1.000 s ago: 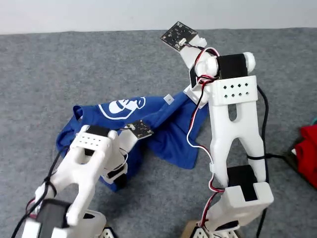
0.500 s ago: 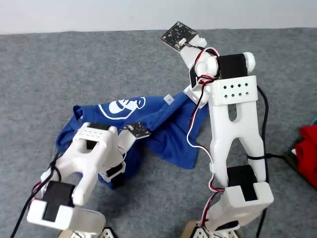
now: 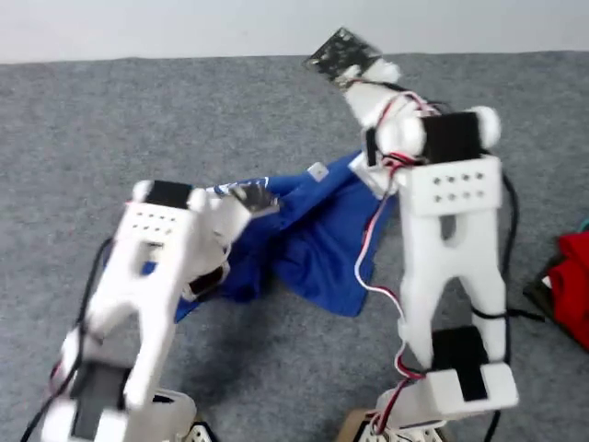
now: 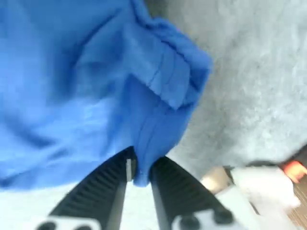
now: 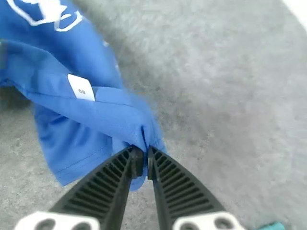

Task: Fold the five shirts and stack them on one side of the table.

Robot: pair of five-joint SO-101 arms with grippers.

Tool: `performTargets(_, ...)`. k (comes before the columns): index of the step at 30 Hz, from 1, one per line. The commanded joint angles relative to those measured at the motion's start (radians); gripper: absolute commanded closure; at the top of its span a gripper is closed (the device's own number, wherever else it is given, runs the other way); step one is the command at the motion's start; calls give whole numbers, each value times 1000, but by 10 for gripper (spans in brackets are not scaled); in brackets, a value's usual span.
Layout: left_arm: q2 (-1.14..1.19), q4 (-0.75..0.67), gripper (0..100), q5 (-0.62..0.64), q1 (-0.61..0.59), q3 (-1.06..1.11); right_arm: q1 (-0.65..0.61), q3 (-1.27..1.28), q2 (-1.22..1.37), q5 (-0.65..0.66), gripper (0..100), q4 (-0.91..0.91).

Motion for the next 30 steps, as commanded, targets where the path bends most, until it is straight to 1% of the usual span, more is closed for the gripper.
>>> performTargets(1,-308,41,998,68,2,-108,68,-49,-110,-9,988,35)
performTargets(4,-459,41,998,130,-3,-143,116,-49,-153,-9,988,35)
performTargets(8,-565,41,997,250,-28,-186,160,-49,-229,-9,988,36)
performTargets(11,-618,41,997,336,-58,-282,185,-49,-303,-9,988,39)
performTargets(13,-635,41,997,354,-71,-358,206,-49,-354,-9,988,39)
performTargets(16,-643,32,997,353,-71,-496,232,-49,-438,-9,988,39)
performTargets(18,-643,2,997,353,-71,-598,242,-49,-499,-9,988,39)
performTargets(22,-644,-123,997,353,-71,-768,272,-49,-631,-3,988,35)
performTargets(26,-643,-267,997,350,-71,-901,335,-49,-765,-2,987,33)
performTargets(28,-644,-315,997,307,-72,-947,366,-49,-826,18,987,33)
performTargets(30,-644,-331,997,235,-72,-997,398,-49,-880,55,987,33)
